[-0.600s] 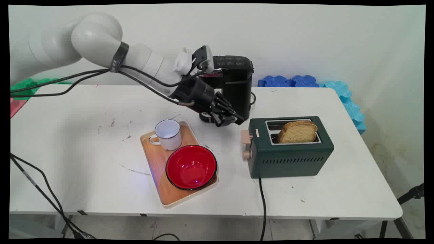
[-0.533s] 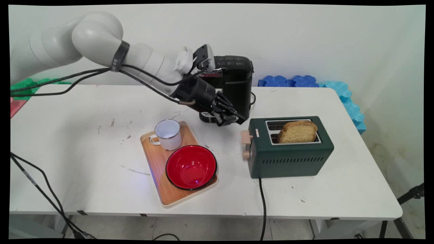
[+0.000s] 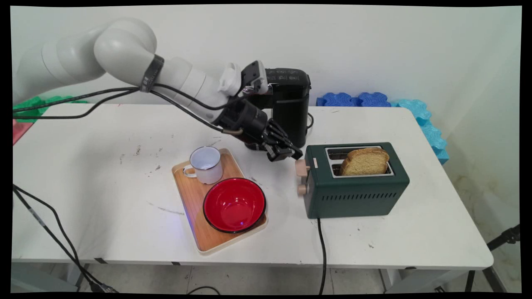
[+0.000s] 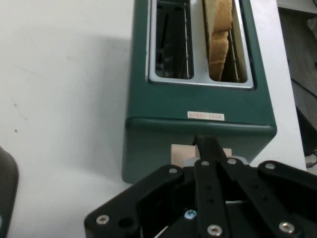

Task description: Press the toaster switch

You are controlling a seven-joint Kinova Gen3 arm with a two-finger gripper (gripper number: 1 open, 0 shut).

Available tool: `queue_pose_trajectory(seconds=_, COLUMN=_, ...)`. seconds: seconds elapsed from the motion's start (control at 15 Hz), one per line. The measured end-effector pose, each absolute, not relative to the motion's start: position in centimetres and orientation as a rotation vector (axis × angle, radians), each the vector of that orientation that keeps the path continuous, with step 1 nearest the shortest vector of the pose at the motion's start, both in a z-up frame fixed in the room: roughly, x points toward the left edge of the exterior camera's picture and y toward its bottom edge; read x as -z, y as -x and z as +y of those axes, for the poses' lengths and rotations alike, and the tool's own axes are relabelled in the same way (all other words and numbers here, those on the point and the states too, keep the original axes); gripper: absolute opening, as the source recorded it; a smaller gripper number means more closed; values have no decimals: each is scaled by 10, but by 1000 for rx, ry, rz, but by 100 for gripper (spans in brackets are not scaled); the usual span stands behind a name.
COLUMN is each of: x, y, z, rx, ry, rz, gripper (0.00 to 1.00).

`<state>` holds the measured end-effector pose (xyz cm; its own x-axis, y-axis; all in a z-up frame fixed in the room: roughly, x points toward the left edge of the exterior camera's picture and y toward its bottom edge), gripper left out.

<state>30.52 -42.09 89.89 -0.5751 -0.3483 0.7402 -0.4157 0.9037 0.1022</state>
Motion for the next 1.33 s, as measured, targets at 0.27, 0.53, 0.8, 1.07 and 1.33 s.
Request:
queue_pose_trajectory(seconds=0.27, x=-890, y=-300, z=-420, rx=-93, ry=-549, rz=-2243, gripper=0)
queue_pose_trajectory(seconds=0.53, x=-881, y=-297, z=-420, rx=-91, ry=-554, rz=-2250, gripper=0)
queue_pose_trajectory(seconds=0.8, x=-871, y=-295, z=-421, rx=-93, ry=-557, rz=-2257, gripper=0)
queue_pose_trajectory(seconds=1.07, x=-861, y=-294, z=-421, rx=-92, ry=-559, rz=-2263, gripper=0)
queue_pose_trajectory(seconds=1.33, x=-851, y=-293, z=-420, rx=-87, ry=-559, rz=-2270, gripper=0)
